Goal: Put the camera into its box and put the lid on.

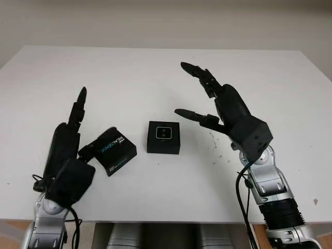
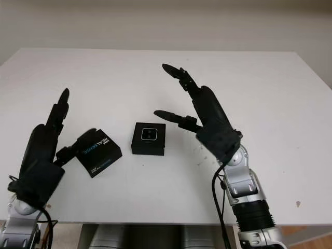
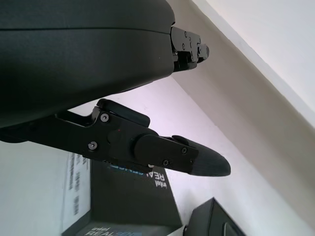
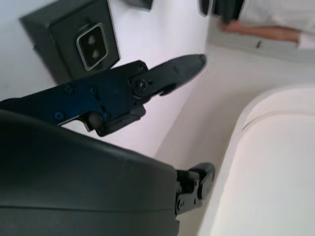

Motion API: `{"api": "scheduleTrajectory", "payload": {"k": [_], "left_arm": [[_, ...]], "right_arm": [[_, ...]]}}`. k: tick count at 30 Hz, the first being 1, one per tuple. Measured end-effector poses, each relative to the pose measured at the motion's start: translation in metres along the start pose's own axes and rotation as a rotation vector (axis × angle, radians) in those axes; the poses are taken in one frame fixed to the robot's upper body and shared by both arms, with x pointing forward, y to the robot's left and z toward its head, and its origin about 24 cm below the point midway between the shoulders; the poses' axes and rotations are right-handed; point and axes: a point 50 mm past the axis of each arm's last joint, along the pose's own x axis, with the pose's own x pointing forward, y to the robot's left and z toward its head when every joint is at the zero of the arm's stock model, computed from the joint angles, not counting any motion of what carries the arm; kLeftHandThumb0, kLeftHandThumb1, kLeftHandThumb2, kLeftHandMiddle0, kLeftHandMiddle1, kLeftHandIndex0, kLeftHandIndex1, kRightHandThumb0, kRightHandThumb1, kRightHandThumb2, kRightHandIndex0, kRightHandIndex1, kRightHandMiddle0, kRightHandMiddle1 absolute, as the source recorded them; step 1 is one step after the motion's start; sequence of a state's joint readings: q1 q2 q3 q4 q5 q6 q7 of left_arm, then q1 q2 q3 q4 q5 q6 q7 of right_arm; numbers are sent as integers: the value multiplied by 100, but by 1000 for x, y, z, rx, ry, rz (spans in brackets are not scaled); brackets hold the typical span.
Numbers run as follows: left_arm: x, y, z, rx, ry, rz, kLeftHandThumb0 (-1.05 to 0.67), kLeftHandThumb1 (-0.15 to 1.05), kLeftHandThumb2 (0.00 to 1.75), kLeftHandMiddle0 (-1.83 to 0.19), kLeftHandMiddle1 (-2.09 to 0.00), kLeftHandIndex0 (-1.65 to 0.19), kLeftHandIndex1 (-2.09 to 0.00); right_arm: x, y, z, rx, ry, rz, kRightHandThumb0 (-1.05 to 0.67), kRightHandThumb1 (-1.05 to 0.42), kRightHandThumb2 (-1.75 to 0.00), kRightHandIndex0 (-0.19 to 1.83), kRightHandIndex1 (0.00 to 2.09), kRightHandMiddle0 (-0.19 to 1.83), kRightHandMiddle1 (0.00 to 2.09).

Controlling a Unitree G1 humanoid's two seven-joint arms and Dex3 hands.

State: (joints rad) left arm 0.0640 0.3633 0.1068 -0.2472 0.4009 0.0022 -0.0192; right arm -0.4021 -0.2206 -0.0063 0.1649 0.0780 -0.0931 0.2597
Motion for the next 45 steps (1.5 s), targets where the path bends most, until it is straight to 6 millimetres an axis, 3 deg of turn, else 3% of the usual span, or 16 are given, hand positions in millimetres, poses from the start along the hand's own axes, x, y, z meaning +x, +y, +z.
{"api": "scheduleTrajectory", "payload": {"k": [4,7,12,21,25,32,43,45], "left_arm": [[1,1,0,93,5,-56,-82,104,7,19,0,15,-4],[1,1,2,209,-3,-72,-84,104,7,19,0,18,-3],[1,0,8,306,3,-68,-87,103,5,19,0,19,-2],[0,-8,10,386,29,-90,-86,99,4,19,0,15,-6],[0,-13,9,339,38,-129,-83,98,4,19,0,12,-7],[-5,-16,9,342,70,-209,-94,97,5,18,-4,9,-6],[-11,-22,7,360,115,-270,-82,92,4,17,-6,3,-7],[-12,-23,7,389,127,-265,-70,88,3,16,-6,0,-8]], "right_arm": [[2,-4,-3,157,35,11,-68,-100,-7,-18,0,-19,7],[1,-9,-4,249,55,8,-73,-104,-15,-19,0,-19,1],[-1,-16,-2,286,60,-35,-72,-105,-20,-19,0,-19,0],[-1,-18,1,330,39,-45,-58,-105,-43,-19,0,-18,3],[-2,-17,0,331,40,-47,-57,-105,-44,-19,0,-18,4],[-3,-18,-2,332,47,-103,-58,-105,-41,-19,0,-17,5],[-4,-18,-4,320,58,-117,-57,-105,-44,-19,0,-17,5],[-4,-18,-4,321,58,-119,-57,-105,-44,-19,0,-17,5]]}}
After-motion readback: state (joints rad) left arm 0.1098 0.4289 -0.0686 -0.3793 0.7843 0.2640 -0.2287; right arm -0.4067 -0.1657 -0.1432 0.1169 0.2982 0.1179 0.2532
